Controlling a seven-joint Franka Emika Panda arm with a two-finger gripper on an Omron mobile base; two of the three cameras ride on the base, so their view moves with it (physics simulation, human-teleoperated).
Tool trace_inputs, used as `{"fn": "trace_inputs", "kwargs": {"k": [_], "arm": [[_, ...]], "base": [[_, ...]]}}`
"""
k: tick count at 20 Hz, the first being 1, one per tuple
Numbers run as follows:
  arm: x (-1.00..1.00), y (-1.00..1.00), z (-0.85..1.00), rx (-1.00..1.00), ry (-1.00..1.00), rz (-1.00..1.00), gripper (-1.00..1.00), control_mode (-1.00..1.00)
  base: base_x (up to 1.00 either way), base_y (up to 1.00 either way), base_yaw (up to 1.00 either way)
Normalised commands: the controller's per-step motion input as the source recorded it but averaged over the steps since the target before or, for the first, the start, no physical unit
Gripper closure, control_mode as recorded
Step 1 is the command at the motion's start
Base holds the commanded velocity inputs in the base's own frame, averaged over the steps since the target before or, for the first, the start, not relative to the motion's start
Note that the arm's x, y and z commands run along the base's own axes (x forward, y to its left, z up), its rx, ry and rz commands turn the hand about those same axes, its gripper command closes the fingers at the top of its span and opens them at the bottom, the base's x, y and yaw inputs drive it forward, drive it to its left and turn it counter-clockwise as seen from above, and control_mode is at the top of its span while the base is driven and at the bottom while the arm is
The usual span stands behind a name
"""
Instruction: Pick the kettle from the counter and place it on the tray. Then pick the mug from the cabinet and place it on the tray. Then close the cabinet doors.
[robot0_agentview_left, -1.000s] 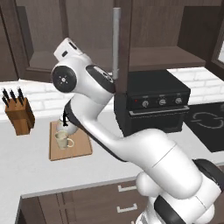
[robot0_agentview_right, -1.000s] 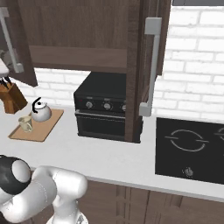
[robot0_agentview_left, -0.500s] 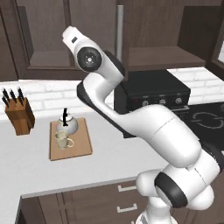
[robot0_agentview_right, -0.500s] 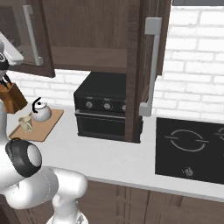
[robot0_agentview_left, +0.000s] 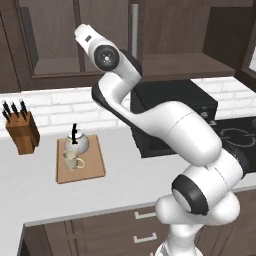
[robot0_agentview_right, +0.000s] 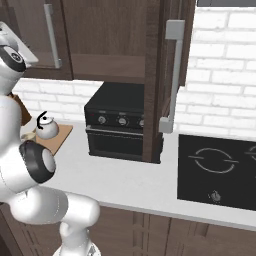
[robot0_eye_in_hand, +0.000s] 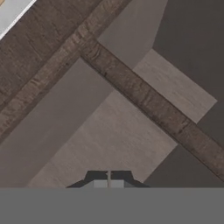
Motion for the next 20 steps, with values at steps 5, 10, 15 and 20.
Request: {"fn": "trace_inputs", "kwargs": {"k": [5,10,15,20], "arm": [[0.40,0.00,-0.02,0.05,0.00,0.00,1.00,-1.00],[0.64,-0.05,-0.16,0.10,0.00,0.00,1.00,-1.00],[0.93,-0.21,-0.29,0.17,0.00,0.00,1.00,-1.00],[0.12,-0.02,-0.17,0.09,-0.05,0.00,1.00,-1.00]], "base": [[0.00,0.00,0.00],[0.00,0.00,0.00],[0.00,0.00,0.00],[0.00,0.00,0.00]]}}
